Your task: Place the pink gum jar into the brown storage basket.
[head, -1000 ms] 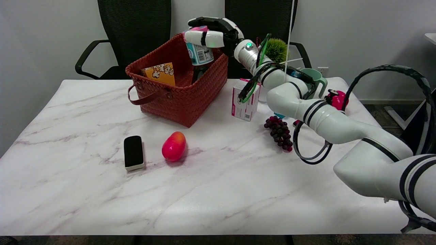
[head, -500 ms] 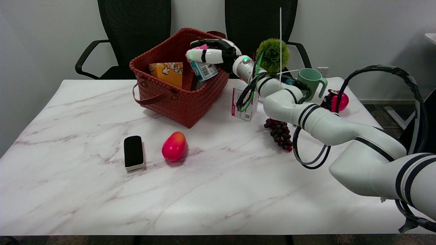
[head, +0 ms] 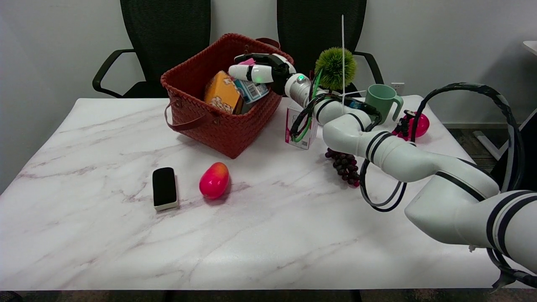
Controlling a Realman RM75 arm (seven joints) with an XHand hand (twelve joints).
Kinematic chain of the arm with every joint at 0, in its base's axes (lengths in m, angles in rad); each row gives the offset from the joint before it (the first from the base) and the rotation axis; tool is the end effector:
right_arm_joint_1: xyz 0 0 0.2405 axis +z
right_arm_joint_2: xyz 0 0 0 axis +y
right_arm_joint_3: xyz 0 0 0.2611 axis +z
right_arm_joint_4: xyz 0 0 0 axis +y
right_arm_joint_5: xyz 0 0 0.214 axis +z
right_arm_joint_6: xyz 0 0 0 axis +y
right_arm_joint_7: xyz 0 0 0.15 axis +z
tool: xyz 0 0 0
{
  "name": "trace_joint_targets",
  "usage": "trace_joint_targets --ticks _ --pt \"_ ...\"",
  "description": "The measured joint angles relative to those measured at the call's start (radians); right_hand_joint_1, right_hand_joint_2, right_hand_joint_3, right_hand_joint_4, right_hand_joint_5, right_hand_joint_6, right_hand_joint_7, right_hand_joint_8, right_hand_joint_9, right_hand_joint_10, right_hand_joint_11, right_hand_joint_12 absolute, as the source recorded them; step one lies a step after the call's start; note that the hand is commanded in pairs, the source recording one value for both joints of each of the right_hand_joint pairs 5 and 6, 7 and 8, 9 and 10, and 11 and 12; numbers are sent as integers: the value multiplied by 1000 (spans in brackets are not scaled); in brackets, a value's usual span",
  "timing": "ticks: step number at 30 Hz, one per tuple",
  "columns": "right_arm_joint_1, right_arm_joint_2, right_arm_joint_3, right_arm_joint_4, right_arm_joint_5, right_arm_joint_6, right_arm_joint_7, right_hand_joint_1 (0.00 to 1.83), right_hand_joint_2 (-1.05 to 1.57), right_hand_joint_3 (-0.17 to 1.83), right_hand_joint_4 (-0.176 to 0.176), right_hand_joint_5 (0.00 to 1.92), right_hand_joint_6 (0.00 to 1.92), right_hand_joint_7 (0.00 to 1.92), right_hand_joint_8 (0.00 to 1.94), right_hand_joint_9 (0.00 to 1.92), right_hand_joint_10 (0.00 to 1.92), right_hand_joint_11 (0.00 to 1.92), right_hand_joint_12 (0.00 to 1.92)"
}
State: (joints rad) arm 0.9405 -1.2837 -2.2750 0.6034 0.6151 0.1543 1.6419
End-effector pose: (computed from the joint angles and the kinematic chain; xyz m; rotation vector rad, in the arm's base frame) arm -0.1893 -0.5599 0.2683 1.3096 -1.2937 1.0977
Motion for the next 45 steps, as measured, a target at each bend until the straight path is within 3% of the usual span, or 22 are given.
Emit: trace_joint_targets --ticks 22,40,45 --pt "22 -5 -15 35 -15 21 -1 1293 1175 510 0 759 759 1055 1055 1047 1047 814 814" --pt "111 -94 -67 -58 -63 21 4 1291 1080 555 0 750 750 1042 1042 1012 1012 749 749" --pt "117 -111 -75 -82 -67 21 4 1294 1013 680 0 751 751 1038 1038 938 938 518 518"
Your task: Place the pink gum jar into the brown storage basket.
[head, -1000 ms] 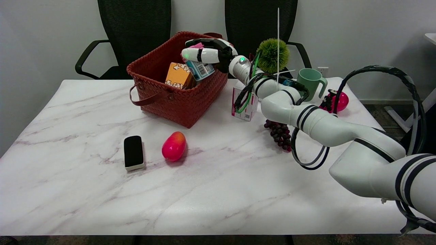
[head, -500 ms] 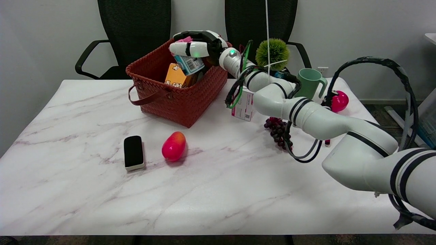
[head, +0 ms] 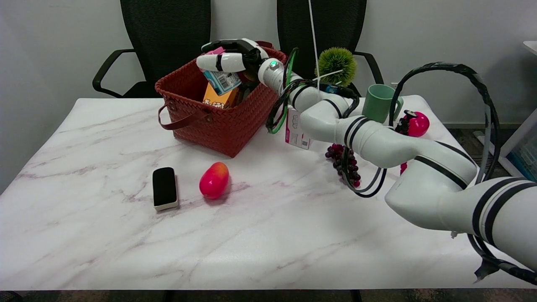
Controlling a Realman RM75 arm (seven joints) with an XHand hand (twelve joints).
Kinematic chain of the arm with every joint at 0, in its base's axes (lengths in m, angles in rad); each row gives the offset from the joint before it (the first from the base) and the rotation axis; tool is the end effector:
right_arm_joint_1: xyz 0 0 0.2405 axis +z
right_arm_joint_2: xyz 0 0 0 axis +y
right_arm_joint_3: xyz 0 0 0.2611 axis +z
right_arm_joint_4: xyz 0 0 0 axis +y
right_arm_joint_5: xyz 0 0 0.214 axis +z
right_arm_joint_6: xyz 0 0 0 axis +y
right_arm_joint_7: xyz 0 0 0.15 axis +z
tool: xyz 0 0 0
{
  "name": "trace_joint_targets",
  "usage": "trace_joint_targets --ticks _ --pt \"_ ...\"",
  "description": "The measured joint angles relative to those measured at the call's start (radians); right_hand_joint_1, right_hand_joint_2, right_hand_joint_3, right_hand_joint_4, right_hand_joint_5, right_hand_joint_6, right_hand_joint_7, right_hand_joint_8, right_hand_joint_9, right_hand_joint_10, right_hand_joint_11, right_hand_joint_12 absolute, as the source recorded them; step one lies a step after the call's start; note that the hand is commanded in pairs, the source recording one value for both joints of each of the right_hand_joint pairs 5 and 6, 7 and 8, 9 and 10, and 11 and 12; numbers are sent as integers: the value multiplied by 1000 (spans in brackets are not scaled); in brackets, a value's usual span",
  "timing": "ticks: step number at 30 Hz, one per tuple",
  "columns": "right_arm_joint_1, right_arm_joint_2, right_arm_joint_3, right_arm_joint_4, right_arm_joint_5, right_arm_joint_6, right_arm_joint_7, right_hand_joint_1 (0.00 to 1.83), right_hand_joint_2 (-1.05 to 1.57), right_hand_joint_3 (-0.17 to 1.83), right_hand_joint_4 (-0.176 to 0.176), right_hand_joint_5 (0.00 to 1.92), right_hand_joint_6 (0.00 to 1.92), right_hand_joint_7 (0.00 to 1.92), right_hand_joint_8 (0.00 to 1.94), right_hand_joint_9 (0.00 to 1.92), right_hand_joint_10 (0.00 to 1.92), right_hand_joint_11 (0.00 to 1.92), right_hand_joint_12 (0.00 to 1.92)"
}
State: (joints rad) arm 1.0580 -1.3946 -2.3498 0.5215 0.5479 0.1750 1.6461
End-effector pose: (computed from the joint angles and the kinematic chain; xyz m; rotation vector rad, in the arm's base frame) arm -0.1514 -0.5778 0.2108 1.4626 -1.2614 1.0364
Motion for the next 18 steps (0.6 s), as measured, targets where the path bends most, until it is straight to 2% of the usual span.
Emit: trace_joint_targets --ticks 2,3,6,9,10,12,18 --pt "0 -4 -2 -8 -1 -3 0 1303 955 774 0 750 750 1031 1031 800 800 359 359" --pt "0 -6 -3 -11 -1 -4 0 1313 893 864 0 748 748 1021 1021 619 619 258 258" --pt "1 -12 -5 -22 -3 -8 0 1321 778 988 0 746 746 948 948 313 313 225 225" --pt "3 -16 -6 -31 -5 -12 0 1320 667 1083 0 745 745 816 816 253 253 215 215" --pt "4 -17 -7 -33 -6 -12 1 1317 593 1135 0 739 739 720 720 242 242 211 211" --pt "4 -20 -8 -38 -7 -13 1 1310 405 1241 0 697 697 409 409 214 214 199 199" --pt "6 -24 -9 -50 -10 -14 1 1292 271 1195 0 578 578 335 335 197 197 186 186"
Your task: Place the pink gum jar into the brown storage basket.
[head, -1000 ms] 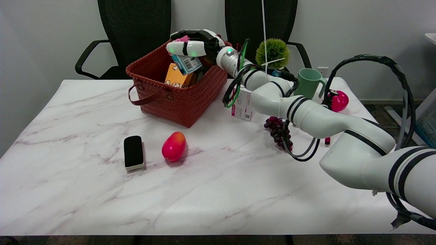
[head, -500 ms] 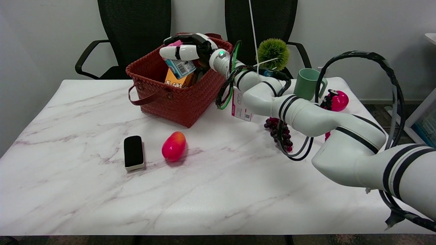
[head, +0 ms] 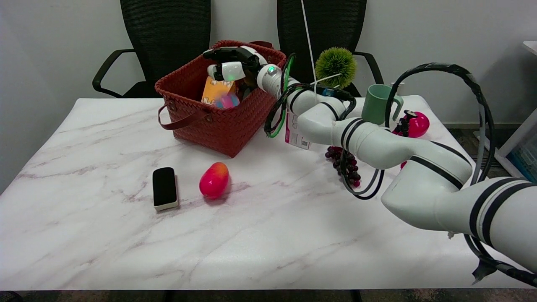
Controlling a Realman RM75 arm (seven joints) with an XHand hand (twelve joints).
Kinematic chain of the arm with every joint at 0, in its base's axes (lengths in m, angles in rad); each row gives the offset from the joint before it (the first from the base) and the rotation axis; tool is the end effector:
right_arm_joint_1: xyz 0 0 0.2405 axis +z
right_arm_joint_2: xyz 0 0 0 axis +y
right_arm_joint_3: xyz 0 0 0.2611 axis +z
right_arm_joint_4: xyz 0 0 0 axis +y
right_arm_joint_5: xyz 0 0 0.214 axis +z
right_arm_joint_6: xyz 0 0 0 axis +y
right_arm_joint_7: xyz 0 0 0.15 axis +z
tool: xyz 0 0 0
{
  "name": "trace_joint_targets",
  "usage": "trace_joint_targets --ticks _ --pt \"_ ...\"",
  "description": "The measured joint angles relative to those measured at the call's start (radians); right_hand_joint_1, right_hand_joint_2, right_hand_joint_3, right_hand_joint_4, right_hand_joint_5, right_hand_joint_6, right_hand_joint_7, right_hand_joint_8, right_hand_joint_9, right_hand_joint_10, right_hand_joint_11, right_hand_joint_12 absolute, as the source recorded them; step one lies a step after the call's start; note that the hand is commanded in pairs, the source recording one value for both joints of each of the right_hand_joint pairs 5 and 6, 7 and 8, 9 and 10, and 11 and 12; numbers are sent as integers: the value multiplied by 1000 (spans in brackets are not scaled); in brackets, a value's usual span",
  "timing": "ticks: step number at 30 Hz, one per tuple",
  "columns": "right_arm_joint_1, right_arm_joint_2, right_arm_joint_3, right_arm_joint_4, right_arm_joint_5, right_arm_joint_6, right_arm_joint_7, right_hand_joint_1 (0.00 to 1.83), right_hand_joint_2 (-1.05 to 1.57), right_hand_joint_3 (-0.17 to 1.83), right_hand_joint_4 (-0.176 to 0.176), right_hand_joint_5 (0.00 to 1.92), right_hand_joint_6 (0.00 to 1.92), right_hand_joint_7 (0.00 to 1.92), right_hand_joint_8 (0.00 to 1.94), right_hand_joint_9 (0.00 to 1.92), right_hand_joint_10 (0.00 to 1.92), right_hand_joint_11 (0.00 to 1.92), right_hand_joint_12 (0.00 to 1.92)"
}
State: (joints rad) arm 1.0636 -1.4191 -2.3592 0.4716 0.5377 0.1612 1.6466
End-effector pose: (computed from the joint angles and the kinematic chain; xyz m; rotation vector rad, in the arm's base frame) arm -0.1642 -0.5791 0.2076 1.4306 -1.2662 0.9954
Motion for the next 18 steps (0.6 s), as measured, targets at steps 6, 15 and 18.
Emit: trace_joint_targets --ticks 6,15,18 --pt "0 -1 -2 -4 -1 0 0 1283 264 1149 0 541 541 326 326 196 196 187 187" --pt "-9 3 -3 2 -3 11 1 1277 435 1062 0 578 578 447 447 326 326 236 236" --pt "-15 9 -3 13 -3 19 2 1272 562 992 0 630 630 603 603 401 401 312 312"
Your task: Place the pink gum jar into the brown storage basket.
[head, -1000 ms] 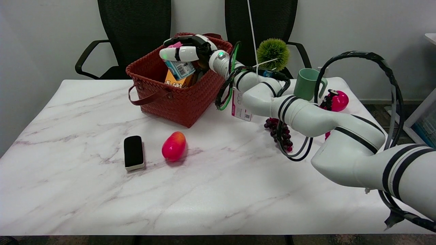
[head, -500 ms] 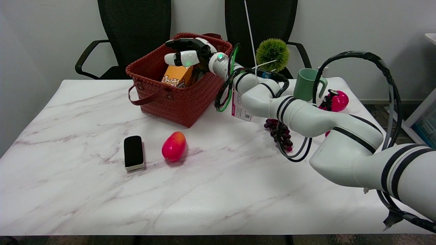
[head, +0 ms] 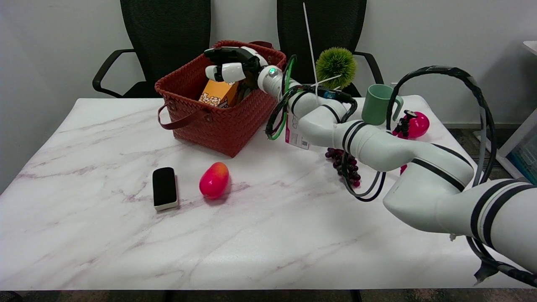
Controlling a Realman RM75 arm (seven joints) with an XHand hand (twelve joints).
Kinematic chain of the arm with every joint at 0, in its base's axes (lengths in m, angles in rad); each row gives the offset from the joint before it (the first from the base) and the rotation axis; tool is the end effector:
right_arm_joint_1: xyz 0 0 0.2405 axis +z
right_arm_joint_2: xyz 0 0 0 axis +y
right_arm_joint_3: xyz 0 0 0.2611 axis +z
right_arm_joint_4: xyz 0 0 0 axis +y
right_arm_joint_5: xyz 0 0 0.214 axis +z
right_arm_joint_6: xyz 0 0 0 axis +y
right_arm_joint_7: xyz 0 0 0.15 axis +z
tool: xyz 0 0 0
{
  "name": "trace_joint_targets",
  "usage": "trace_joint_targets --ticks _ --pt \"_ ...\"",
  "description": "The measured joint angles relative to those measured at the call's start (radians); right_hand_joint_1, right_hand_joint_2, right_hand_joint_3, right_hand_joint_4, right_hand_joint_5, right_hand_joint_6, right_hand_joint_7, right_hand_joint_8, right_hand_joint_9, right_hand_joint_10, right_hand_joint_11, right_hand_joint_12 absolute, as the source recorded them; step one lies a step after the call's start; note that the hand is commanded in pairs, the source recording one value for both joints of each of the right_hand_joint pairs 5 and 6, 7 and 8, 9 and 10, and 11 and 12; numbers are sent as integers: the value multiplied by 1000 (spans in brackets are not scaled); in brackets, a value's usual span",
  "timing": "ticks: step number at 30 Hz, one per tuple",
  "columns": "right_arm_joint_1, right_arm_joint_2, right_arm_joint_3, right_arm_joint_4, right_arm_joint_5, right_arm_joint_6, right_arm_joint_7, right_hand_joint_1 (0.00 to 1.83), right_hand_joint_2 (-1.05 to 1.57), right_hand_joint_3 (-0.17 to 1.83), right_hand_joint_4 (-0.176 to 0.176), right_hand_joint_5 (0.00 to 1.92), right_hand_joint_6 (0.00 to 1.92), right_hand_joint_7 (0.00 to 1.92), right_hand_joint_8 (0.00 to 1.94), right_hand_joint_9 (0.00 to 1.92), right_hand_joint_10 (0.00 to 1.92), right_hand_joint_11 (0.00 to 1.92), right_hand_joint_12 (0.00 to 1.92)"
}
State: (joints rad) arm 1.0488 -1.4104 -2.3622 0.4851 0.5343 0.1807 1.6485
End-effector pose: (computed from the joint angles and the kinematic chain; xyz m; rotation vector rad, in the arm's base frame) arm -0.1669 -0.5763 0.2083 1.4465 -1.2630 0.9997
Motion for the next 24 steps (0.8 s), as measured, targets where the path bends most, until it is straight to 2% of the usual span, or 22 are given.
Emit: trace_joint_targets --ticks 7,13,24 --pt "-31 34 24 104 0 20 -5 1263 627 978 0 687 687 681 681 463 463 424 424" --pt "-97 89 78 290 0 38 -37 1254 620 1008 0 695 695 667 667 481 481 485 485" --pt "-382 204 274 704 0 61 -174 1238 619 1015 0 703 703 732 732 521 521 534 534"
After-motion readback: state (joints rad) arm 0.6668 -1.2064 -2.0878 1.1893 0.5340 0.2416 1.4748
